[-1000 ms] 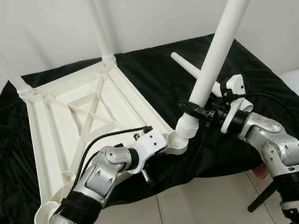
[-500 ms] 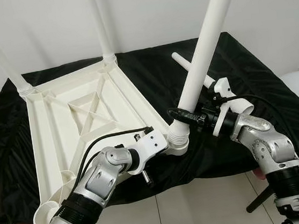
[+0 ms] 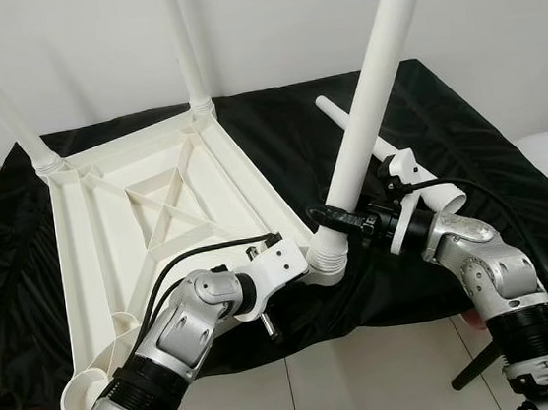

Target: Building children table

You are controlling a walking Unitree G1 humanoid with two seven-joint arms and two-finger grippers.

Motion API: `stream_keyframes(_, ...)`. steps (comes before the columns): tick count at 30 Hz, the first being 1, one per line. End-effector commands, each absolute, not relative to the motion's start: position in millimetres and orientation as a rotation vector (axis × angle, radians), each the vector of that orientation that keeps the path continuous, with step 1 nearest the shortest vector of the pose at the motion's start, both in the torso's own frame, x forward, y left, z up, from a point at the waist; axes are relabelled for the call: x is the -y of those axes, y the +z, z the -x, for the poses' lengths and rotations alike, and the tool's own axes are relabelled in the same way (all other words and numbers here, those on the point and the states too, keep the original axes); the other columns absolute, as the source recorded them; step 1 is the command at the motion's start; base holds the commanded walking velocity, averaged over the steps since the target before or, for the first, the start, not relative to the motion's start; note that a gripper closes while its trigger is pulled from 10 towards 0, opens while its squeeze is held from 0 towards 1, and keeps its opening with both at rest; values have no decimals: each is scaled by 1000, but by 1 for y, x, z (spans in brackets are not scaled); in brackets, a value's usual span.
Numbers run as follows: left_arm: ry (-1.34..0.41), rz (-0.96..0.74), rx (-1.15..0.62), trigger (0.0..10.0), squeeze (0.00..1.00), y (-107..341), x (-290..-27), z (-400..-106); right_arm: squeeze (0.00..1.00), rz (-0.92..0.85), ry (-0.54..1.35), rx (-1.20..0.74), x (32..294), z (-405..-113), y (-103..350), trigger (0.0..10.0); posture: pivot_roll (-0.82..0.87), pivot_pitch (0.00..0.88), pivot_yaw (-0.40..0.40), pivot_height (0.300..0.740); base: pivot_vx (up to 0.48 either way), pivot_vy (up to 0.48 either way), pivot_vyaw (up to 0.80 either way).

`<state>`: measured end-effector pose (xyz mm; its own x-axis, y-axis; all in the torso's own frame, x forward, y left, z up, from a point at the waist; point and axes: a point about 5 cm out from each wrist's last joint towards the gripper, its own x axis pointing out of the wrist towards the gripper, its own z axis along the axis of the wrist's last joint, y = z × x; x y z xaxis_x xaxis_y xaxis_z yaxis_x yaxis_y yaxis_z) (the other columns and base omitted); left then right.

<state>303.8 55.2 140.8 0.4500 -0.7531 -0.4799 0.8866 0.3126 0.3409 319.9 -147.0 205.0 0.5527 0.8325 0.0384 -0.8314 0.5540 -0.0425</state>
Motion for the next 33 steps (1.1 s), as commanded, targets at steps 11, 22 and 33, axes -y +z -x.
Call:
stream_keyframes(11,-1055,-632,-306,10000,0,124,-62,-300,0,93,998,16,149,-324,200,10000,-86,83,45,740,0,0,0)
stream_keyframes(22,-1050,-634,-302,10000,0,126,-62,-301,0,122,1058,2,142,-319,196,10000,-87,92,44,740,0,0,0)
stream_keyframes(33,-1050,-631,-297,10000,0,127,-60,-300,0,175,1082,-25,137,-313,186,10000,-91,97,45,740,0,0,0)
